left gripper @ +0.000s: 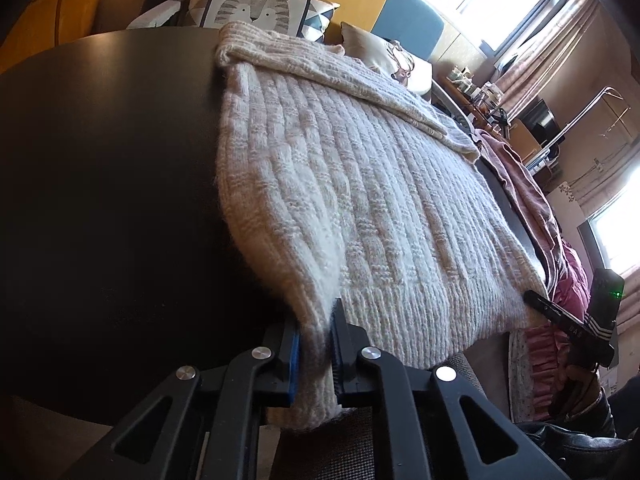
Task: Fold clothes
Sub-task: 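Hold the hem with both grippers and lift it off the table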
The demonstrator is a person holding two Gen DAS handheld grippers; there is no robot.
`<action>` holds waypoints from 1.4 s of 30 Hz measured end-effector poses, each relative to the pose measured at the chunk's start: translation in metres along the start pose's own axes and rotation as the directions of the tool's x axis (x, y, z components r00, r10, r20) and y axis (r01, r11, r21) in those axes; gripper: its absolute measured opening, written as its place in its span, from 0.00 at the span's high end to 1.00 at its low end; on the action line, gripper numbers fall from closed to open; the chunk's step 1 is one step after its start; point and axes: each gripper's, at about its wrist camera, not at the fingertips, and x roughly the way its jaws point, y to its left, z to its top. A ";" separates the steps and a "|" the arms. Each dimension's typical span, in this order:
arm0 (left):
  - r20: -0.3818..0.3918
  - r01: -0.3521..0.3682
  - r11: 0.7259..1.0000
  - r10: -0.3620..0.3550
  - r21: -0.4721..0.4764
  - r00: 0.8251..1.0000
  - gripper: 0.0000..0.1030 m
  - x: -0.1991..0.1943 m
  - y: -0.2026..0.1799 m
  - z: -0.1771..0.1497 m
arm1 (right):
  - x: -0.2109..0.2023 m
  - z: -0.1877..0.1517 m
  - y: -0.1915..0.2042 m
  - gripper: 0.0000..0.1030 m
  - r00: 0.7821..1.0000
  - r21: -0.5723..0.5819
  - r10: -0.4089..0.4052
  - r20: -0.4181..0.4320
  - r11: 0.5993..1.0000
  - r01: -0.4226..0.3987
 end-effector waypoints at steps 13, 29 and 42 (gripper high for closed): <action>0.076 0.071 0.997 -0.074 0.040 0.994 0.89 -0.032 -0.001 0.005 | -0.028 0.014 -0.003 0.85 0.997 -0.018 0.033 0.064 0.999 -0.031; 0.108 0.090 0.995 -0.096 0.053 0.990 0.89 -0.044 0.004 0.014 | -0.034 0.018 -0.005 0.85 0.995 -0.034 0.071 0.075 0.997 -0.069; 0.207 0.128 0.986 -0.149 0.111 0.967 0.89 -0.094 -0.010 0.030 | -0.066 0.041 0.003 0.85 0.986 -0.105 0.108 0.126 0.990 -0.095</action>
